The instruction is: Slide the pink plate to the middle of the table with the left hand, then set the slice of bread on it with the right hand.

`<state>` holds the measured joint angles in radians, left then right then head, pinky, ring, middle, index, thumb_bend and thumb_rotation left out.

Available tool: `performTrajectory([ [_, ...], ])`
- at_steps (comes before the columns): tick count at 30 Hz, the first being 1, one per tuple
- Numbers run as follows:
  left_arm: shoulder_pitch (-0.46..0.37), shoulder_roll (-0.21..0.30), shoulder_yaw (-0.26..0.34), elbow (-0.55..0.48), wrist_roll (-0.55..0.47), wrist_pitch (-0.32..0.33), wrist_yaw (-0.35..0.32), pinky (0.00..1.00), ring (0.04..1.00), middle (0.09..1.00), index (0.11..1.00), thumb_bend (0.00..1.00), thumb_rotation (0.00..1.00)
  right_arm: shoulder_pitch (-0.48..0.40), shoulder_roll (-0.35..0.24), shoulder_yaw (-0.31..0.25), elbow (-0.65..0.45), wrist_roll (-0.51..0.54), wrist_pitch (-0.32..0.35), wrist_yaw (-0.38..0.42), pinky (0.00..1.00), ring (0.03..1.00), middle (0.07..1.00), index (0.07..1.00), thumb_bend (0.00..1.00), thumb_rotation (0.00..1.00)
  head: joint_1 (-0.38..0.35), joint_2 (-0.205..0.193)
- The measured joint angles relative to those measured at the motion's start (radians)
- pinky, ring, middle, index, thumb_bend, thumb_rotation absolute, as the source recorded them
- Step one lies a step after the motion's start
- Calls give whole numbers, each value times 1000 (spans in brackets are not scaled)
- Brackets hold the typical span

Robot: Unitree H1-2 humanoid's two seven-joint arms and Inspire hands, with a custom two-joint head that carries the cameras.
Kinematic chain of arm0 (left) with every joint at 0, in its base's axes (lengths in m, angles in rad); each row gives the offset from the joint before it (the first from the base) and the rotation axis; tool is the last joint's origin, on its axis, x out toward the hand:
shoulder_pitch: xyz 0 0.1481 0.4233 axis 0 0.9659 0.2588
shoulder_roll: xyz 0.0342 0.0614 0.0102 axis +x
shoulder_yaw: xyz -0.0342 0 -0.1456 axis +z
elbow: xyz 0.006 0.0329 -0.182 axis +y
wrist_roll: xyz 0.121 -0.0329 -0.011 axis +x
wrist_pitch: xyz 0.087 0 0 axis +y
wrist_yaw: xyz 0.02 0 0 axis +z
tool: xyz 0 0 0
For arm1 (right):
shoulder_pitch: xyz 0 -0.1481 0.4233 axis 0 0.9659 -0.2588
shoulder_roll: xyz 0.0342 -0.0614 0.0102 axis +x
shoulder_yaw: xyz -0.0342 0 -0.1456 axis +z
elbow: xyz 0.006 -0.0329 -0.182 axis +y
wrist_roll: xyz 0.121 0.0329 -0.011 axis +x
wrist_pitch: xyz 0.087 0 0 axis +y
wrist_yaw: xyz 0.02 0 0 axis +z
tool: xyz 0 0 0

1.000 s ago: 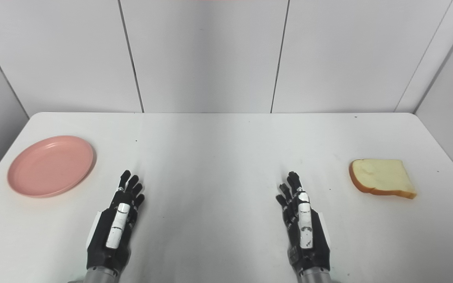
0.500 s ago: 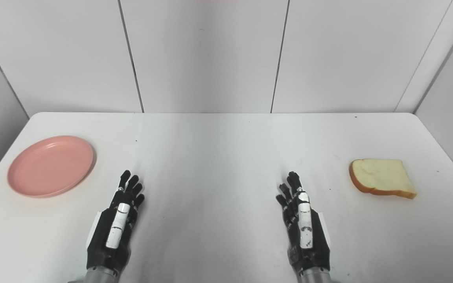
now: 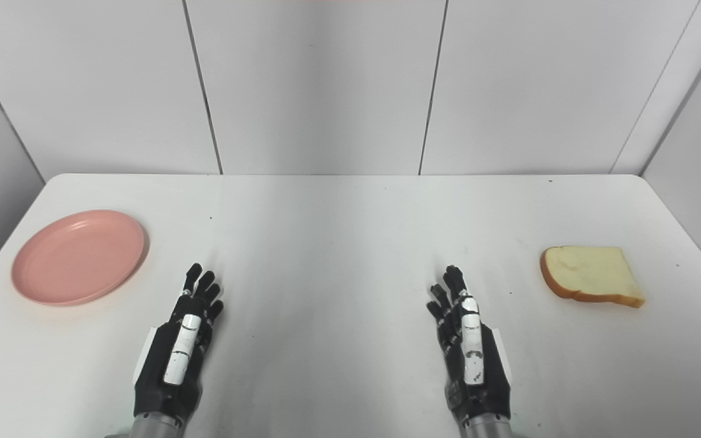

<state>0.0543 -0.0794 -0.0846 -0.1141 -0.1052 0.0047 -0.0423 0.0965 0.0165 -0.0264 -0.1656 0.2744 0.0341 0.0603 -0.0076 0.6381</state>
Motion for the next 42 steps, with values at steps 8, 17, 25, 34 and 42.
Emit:
performTrajectory([
  [8, 0, 0, 0, 0, 0, 0, 0, 1000, 1000, 1000, 1000, 852, 760, 0, 0, 2, 0, -6, 0, -2, 956, 949, 981, 950, 780, 966, -5, -2],
  [17, -4, 0, 0, 6, 0, -3, 0, 1000, 1000, 1000, 1000, 848, 759, 0, 0, 3, 2, -9, 0, 0, 962, 951, 982, 955, 776, 975, 23, -23],
  [25, -22, -28, -18, 67, 26, -76, 3, 1000, 1000, 1000, 1000, 808, 747, -8, -25, -8, 25, 38, -1, 47, 999, 986, 1000, 986, 777, 1000, 224, -127],
  [34, -76, -83, -31, 170, 47, -189, 6, 1000, 1000, 1000, 1000, 770, 740, -74, -55, -32, 108, 76, -30, 92, 1000, 1000, 1000, 1000, 775, 1000, 314, -262],
  [42, -136, -98, -35, 256, 49, -303, 8, 1000, 1000, 1000, 1000, 729, 706, -127, -77, -56, 159, 88, -42, 109, 1000, 1000, 1000, 1000, 680, 1000, 336, -328],
])
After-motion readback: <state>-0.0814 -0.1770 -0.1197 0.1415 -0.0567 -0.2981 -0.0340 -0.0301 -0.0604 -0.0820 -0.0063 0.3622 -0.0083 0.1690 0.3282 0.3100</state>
